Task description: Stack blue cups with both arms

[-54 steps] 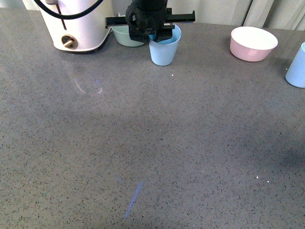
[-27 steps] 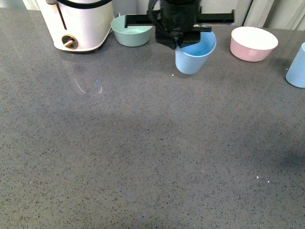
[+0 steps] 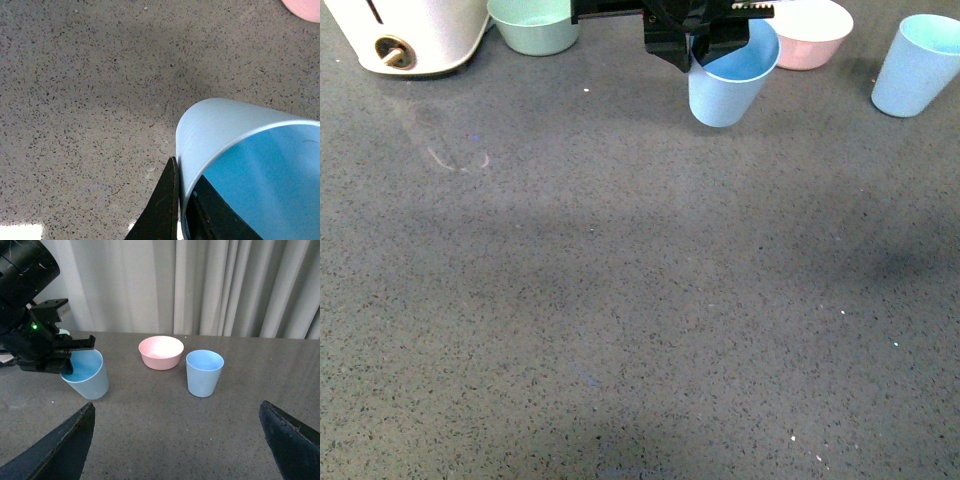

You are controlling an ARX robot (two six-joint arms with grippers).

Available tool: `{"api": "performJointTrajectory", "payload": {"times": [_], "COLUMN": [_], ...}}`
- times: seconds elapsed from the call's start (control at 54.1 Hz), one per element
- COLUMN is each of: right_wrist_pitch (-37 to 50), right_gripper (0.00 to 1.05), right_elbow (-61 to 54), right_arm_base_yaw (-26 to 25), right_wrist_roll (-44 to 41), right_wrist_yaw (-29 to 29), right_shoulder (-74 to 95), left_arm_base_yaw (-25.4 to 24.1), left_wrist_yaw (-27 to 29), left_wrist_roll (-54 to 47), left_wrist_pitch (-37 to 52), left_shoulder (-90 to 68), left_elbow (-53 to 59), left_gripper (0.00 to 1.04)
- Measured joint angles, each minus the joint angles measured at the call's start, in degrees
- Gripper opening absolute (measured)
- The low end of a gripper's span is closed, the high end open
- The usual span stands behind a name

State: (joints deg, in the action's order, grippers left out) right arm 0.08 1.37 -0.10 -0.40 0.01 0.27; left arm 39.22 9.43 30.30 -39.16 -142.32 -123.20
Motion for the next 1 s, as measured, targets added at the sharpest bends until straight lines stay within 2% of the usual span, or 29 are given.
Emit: {"api": "performJointTrajectory", "payload": {"times": [0.462,0.518,0.61,0.814,0.925,0.999], "right_wrist_pitch": [0.0,0.0,0.0,0.0,0.0,0.0], "right_gripper": [0.96,0.96,0.96,0.96,0.96,0.96], "right_elbow": [0.0,0.0,0.0,0.0,0.0,0.0], "right_arm_base_yaw": [0.0,0.0,0.0,0.0,0.0,0.0], "right_wrist_roll": [0.0,0.02,0.02,0.0,0.02,0.0], "right_wrist_yaw": [0.0,0.0,-0.02,0.0,0.0,0.0], "right_shoulder": [0.0,0.0,0.0,0.0,0.0,0.0], "left_arm_base_yaw": [-0.72,-0.76,-0.85,-0.87,-1.09,-1.2], "left_wrist_yaw": [-2.34,-2.51,-3.52,-4.55,-4.61,-4.7], "left_wrist_roll": [-0.48,-0.72,-1.16,-2.19,-2.16,-2.16], "left_wrist_pitch": [-6.88,-6.6,-6.03,-5.9,-3.93,-3.52], "left_shoulder": [-7.41,-7.54,-8.39,-9.09,-7.13,-6.38], "left_elbow": [-9.16,-9.2,-9.07,-10.62,-7.26,-6.12], "left_gripper": [0.02,0.1,0.29,0.65,0.88,0.96]}}
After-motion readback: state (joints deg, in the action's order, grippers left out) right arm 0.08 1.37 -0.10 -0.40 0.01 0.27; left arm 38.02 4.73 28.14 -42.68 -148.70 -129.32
